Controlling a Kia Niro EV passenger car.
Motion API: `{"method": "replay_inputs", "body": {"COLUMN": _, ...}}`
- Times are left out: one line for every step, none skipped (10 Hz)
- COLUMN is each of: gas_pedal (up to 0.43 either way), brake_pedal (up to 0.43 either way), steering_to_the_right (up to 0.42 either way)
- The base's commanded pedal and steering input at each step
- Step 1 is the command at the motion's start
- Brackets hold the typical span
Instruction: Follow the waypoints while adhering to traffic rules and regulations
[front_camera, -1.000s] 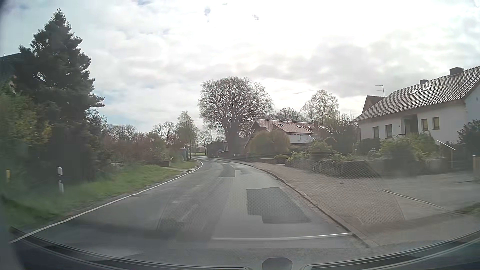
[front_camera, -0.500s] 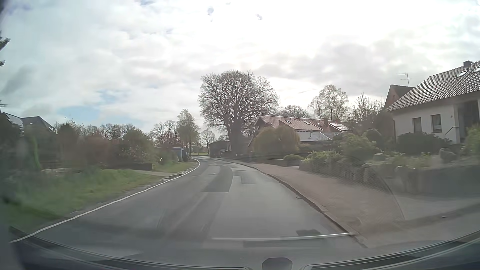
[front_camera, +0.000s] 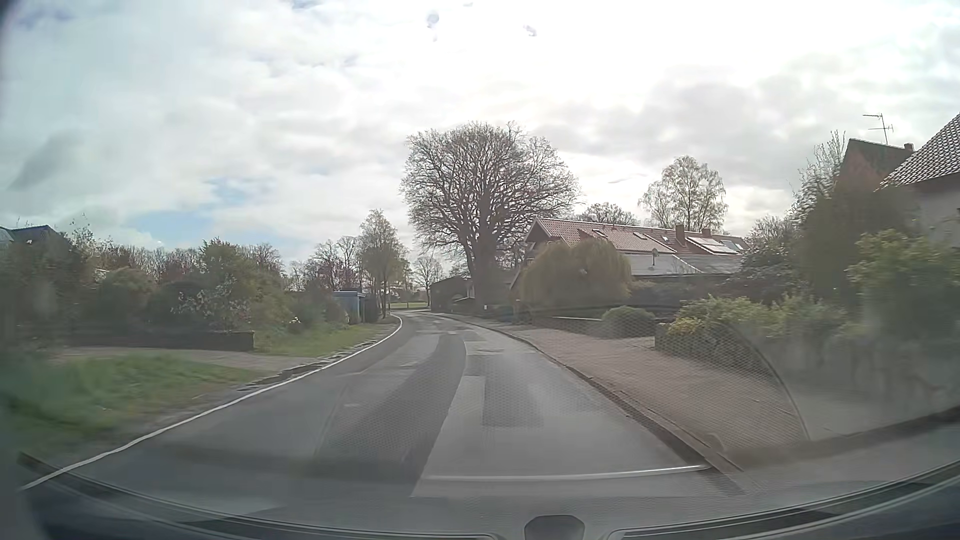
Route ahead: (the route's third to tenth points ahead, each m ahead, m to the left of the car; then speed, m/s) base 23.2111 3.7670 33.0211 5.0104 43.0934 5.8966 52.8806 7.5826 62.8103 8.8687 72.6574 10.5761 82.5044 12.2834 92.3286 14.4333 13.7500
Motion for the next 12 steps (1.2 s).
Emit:
{"method": "replay_inputs", "body": {"gas_pedal": 0.177, "brake_pedal": 0.000, "steering_to_the_right": -0.023}}
{"method": "replay_inputs", "body": {"gas_pedal": 0.177, "brake_pedal": 0.006, "steering_to_the_right": -0.022}}
{"method": "replay_inputs", "body": {"gas_pedal": 0.177, "brake_pedal": 0.000, "steering_to_the_right": -0.022}}
{"method": "replay_inputs", "body": {"gas_pedal": 0.177, "brake_pedal": 0.000, "steering_to_the_right": -0.022}}
{"method": "replay_inputs", "body": {"gas_pedal": 0.177, "brake_pedal": 0.000, "steering_to_the_right": -0.022}}
{"method": "replay_inputs", "body": {"gas_pedal": 0.177, "brake_pedal": 0.000, "steering_to_the_right": -0.022}}
{"method": "replay_inputs", "body": {"gas_pedal": 0.177, "brake_pedal": 0.000, "steering_to_the_right": -0.022}}
{"method": "replay_inputs", "body": {"gas_pedal": 0.169, "brake_pedal": 0.000, "steering_to_the_right": -0.022}}
{"method": "replay_inputs", "body": {"gas_pedal": 0.169, "brake_pedal": 0.000, "steering_to_the_right": -0.023}}
{"method": "replay_inputs", "body": {"gas_pedal": 0.169, "brake_pedal": 0.000, "steering_to_the_right": -0.024}}
{"method": "replay_inputs", "body": {"gas_pedal": 0.169, "brake_pedal": 0.000, "steering_to_the_right": -0.025}}
{"method": "replay_inputs", "body": {"gas_pedal": 0.169, "brake_pedal": 0.000, "steering_to_the_right": -0.025}}
